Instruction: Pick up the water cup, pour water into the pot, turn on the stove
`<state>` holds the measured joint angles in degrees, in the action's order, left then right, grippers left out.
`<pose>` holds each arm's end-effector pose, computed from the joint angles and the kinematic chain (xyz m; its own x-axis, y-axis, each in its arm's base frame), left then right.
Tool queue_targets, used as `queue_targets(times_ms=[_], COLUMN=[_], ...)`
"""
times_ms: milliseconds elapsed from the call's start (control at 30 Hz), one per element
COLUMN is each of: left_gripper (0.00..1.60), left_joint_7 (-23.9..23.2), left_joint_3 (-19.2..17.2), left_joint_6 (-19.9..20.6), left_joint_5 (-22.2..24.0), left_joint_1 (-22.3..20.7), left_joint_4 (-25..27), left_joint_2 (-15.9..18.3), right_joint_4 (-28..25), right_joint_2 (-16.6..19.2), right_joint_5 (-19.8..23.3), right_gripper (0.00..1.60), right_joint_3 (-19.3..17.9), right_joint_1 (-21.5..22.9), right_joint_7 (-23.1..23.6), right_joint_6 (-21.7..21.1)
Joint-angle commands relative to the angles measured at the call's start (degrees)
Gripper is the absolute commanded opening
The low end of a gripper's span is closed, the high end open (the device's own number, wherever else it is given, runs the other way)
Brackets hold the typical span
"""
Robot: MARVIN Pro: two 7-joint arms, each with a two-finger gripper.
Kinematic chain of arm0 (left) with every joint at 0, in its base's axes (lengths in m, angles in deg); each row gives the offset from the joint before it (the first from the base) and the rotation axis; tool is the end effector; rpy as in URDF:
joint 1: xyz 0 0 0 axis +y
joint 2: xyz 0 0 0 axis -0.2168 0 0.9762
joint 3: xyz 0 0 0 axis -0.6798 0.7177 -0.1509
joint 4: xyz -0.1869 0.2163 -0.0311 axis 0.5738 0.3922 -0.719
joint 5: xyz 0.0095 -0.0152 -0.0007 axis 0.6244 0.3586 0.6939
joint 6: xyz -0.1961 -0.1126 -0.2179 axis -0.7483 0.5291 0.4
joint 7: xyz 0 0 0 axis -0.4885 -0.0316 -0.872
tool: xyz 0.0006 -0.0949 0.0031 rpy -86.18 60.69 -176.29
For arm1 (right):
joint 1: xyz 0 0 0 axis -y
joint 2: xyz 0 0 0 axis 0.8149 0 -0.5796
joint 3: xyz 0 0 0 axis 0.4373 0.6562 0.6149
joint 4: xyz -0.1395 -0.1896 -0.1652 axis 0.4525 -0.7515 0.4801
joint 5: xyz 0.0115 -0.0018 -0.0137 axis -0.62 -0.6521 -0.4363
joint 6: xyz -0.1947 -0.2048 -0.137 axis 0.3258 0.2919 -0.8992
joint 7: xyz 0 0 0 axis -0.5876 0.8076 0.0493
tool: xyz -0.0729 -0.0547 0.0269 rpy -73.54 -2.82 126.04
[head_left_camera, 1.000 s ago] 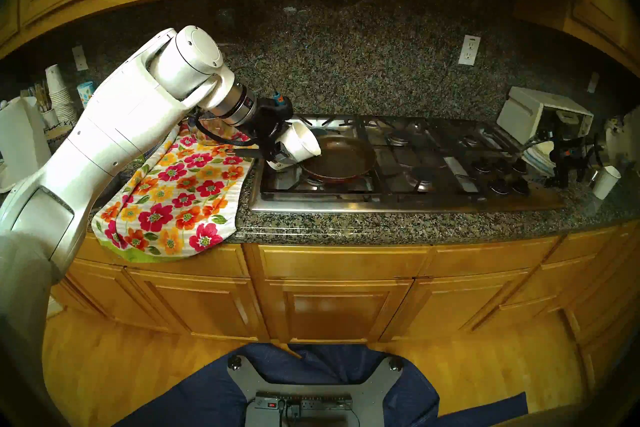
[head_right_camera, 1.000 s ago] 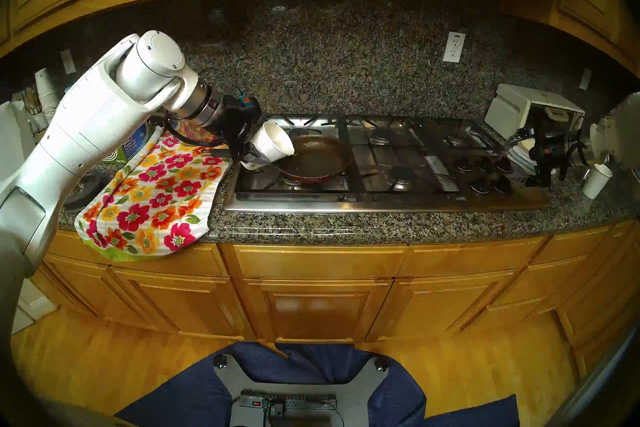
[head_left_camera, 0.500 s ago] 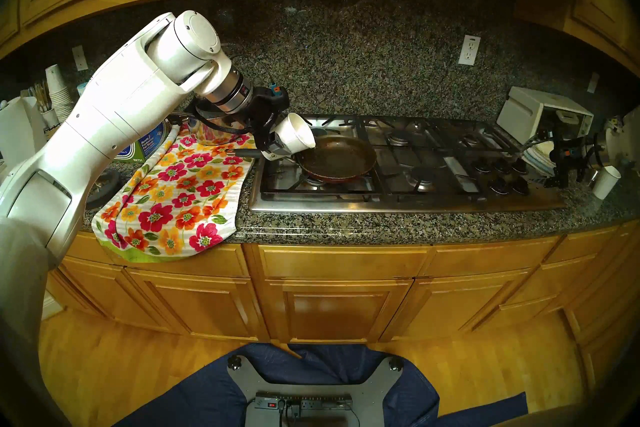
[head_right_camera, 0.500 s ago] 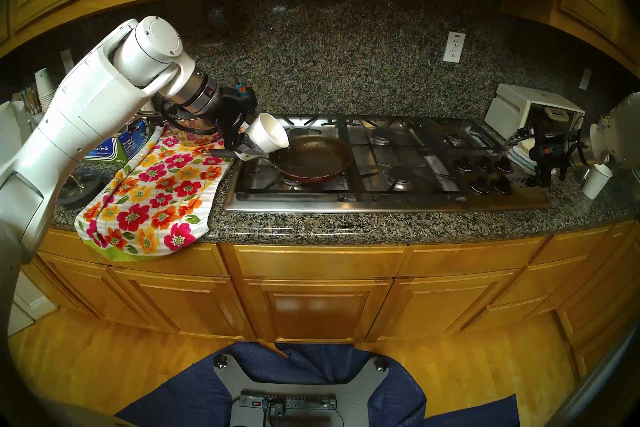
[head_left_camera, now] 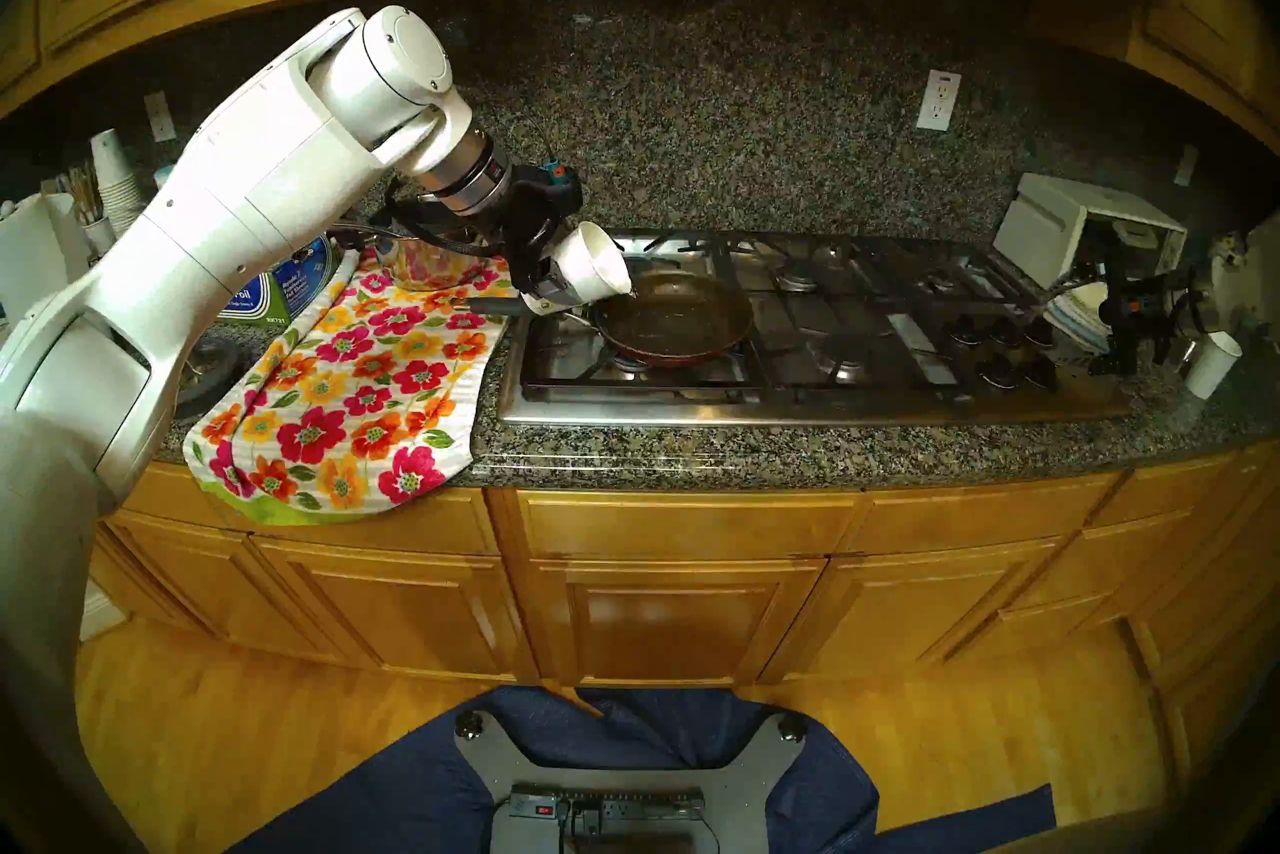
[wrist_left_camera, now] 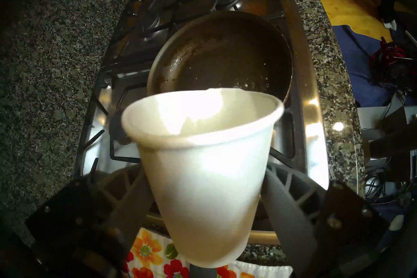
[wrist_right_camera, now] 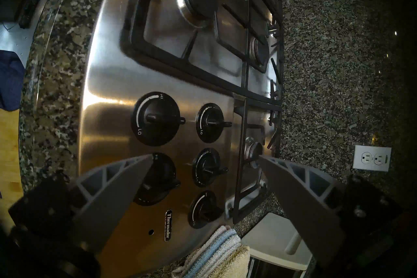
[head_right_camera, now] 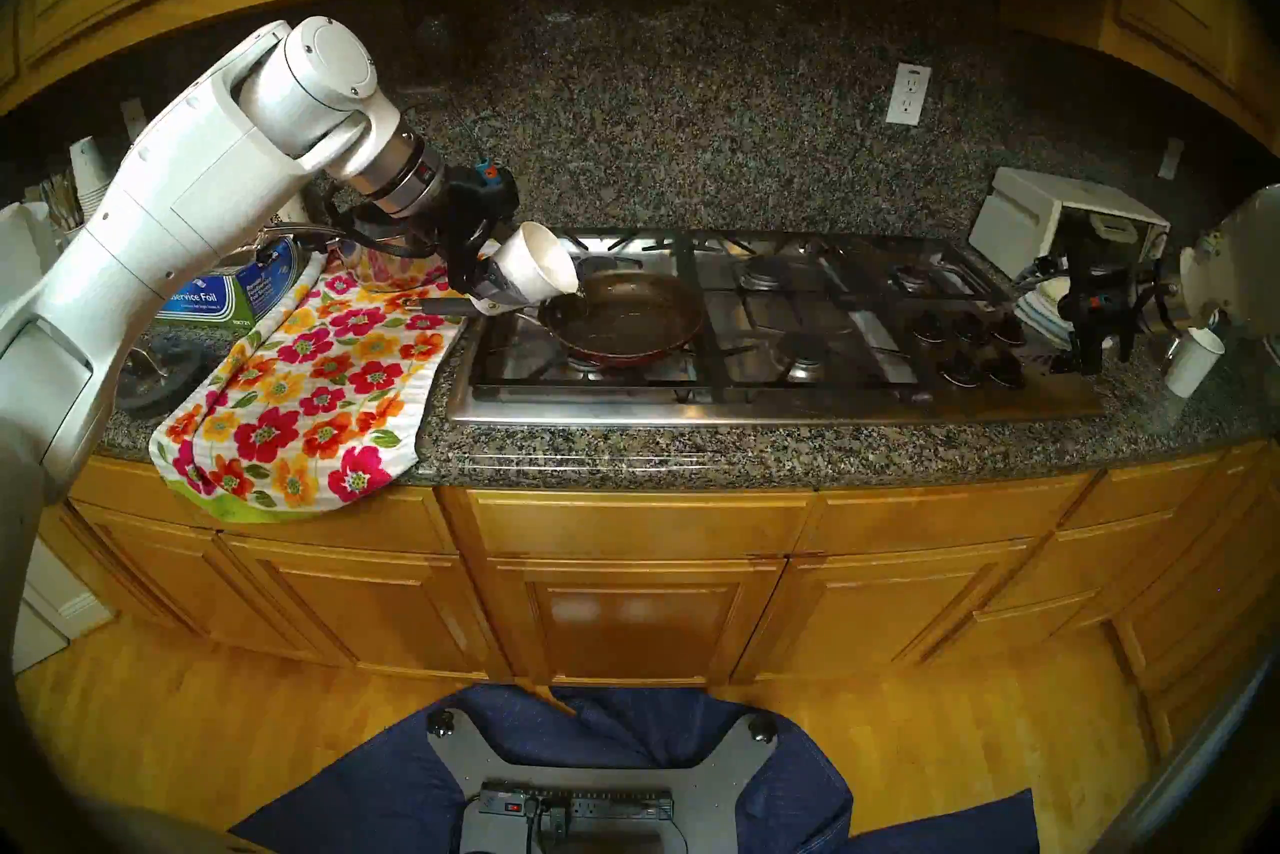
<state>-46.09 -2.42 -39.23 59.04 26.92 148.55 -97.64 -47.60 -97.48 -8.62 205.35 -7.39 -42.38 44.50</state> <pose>0.5295 -0.0172 -0.0088 -0.1424 -0.8776 0.4577 -0.9232 -0.0491 -0.3813 0.4101 -0.3830 -0.0571 -0.2422 0.9635 0.1138 0.6807 0.0851 0.7276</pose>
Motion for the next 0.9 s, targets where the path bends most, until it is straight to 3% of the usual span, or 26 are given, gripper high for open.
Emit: queue_targets(times_ms=[0,867], left_gripper=[1.11,1.09], left_joint_7=[-5.7,-7.5], left_joint_3=[0.3,5.0], left_joint_6=[-0.8,-4.7], left_joint_5=[0.1,0.1], left_joint_1=[-5.9,-11.4], left_joint_4=[-1.4,-7.6], left_joint_2=[-1.7,-4.9], right_joint_4=[1.1,1.1], right_joint_2=[-0.4,-0.4], right_joint_5=[0.3,0.3], right_gripper=[1.60,1.60], right_joint_3=[-0.2,-0.2], right_joint_1=[1.4,1.4], right_joint_7=[-0.6,-0.6], right_joint_6=[-0.1,-0.1])
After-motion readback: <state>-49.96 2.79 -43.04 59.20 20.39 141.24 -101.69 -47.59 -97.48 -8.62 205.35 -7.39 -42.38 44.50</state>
